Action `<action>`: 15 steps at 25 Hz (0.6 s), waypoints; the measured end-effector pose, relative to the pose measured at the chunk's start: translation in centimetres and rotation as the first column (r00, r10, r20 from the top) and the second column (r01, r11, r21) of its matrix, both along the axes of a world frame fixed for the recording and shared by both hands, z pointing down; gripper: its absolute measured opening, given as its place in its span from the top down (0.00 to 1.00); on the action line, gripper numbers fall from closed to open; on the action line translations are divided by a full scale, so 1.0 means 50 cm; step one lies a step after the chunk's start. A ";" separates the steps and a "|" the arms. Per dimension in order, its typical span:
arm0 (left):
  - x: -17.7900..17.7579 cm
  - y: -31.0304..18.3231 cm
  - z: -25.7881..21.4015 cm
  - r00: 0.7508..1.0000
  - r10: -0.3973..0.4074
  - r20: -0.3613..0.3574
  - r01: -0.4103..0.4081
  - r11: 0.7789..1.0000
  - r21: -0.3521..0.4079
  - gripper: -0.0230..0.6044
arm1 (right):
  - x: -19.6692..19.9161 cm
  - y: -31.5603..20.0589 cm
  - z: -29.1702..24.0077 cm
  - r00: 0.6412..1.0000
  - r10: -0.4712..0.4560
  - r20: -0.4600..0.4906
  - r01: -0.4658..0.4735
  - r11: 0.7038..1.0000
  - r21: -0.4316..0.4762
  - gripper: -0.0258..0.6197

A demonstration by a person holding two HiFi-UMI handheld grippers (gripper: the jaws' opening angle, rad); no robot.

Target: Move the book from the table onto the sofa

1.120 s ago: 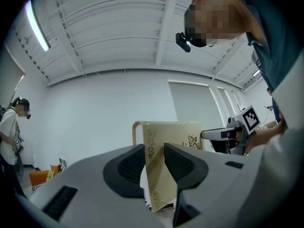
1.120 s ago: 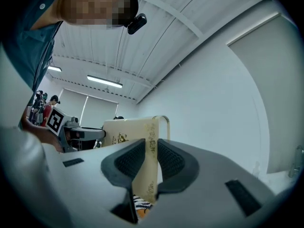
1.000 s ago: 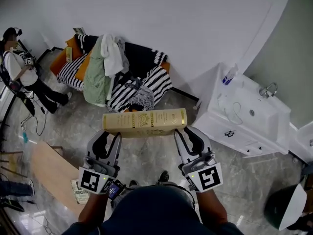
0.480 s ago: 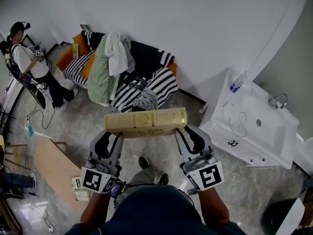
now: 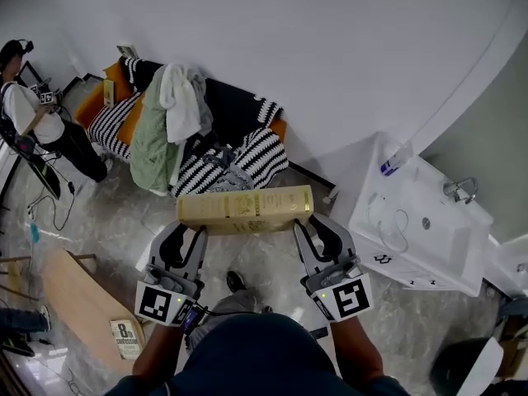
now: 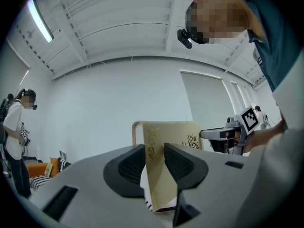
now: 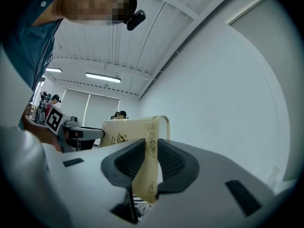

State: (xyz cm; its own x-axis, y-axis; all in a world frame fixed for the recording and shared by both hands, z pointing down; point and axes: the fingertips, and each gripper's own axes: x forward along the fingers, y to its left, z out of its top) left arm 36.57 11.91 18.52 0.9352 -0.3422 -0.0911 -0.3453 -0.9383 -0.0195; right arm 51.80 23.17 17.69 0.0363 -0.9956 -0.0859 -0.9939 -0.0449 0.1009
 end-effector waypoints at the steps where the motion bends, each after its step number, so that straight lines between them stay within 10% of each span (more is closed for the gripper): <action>1: 0.012 -0.027 0.003 1.000 0.006 0.000 -0.006 1.000 -0.008 0.77 | 0.011 -0.026 0.003 1.000 0.006 0.003 -0.006 1.000 -0.006 0.82; 15: 0.105 -0.280 0.038 0.999 -0.028 0.024 0.029 0.999 -0.024 0.77 | 0.113 -0.286 0.036 1.000 -0.028 0.015 0.028 1.000 -0.014 0.82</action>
State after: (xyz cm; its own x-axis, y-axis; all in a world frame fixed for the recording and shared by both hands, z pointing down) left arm 41.84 -2.10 20.40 0.9269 -0.3705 -0.0601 -0.3714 -0.9285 -0.0053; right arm 57.45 8.85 19.48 0.0096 -0.9974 -0.0710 -0.9961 -0.0158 0.0868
